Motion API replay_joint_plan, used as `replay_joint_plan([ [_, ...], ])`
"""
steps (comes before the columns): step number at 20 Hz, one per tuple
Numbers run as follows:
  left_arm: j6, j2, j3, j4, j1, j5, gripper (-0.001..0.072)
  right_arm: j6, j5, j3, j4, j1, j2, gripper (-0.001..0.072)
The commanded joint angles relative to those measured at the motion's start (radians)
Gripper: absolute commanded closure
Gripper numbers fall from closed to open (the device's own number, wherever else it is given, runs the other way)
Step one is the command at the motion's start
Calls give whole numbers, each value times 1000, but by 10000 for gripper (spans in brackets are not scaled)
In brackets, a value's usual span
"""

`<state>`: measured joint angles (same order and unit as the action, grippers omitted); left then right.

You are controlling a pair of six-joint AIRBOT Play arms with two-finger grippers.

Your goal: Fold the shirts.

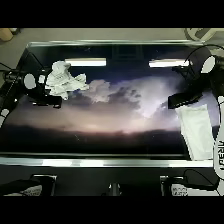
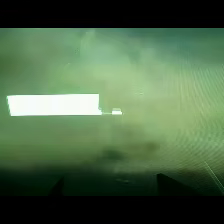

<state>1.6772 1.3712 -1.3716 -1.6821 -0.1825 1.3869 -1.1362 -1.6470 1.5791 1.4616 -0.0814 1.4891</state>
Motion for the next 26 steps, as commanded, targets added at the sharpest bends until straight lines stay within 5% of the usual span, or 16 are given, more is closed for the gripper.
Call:
replay_joint_plan([
  [1,0,1,0,0,0,0,40,0,0,1,0,0,0,36],
  [18,0,10,0,47,-1,-8,40,-1,0,1,-1,0,0,36],
  [21,0,29,1,64,-1,-42,40,-4,96,1,-1,0,1,36],
  [26,96,124,-73,59,21,-391,40,-4,365,1,-23,0,1,36],
])
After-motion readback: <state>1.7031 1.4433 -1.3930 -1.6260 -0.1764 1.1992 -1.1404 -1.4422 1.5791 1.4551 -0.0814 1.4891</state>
